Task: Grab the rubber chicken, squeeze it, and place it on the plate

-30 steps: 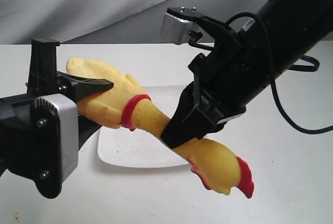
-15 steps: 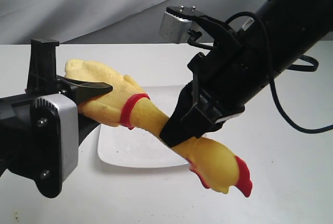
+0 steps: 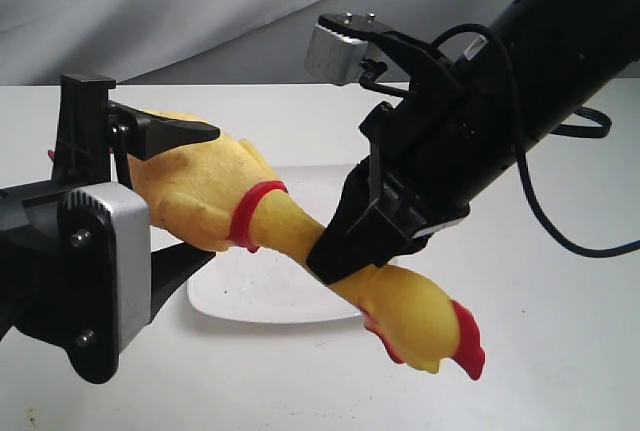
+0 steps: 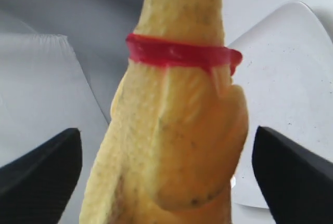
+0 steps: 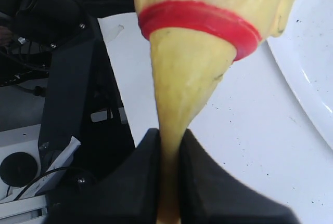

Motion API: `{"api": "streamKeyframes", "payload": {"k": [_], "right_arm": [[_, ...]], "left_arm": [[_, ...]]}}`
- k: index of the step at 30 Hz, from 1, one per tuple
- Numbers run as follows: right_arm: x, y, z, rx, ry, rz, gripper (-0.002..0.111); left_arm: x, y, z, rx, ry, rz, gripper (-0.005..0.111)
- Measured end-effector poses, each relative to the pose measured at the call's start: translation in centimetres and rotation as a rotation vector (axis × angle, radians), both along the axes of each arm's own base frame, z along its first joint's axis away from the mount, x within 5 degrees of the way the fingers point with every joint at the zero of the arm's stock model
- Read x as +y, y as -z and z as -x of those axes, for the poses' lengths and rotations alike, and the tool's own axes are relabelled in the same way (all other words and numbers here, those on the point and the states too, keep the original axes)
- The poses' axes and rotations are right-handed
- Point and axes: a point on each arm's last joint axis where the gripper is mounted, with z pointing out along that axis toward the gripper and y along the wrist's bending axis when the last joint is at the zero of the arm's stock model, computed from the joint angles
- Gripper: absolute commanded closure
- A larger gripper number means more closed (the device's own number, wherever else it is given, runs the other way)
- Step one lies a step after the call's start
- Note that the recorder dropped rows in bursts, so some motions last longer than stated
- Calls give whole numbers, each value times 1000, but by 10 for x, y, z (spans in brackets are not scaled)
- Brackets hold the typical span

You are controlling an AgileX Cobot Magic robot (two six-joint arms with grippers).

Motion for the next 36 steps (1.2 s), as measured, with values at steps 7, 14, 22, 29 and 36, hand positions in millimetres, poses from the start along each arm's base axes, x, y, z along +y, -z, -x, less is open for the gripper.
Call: {"api": "streamKeyframes", "payload": {"k": [7, 14, 22, 29, 36], "right_arm": [[0, 0, 0, 0, 0, 0, 108], [0, 0, 0, 0, 0, 0, 108], [0, 0, 0, 0, 0, 0, 108], [0, 0, 0, -1, 1, 0, 108], [0, 0, 0, -3, 2, -1, 108]], "left_arm": [[0, 0, 0, 2, 2, 4, 54], [0, 0, 0, 0, 2, 0, 104], [0, 0, 0, -1, 3, -2, 106], [0, 0, 0, -2, 1, -2, 98], [0, 0, 0, -2, 1, -2, 34]]}}
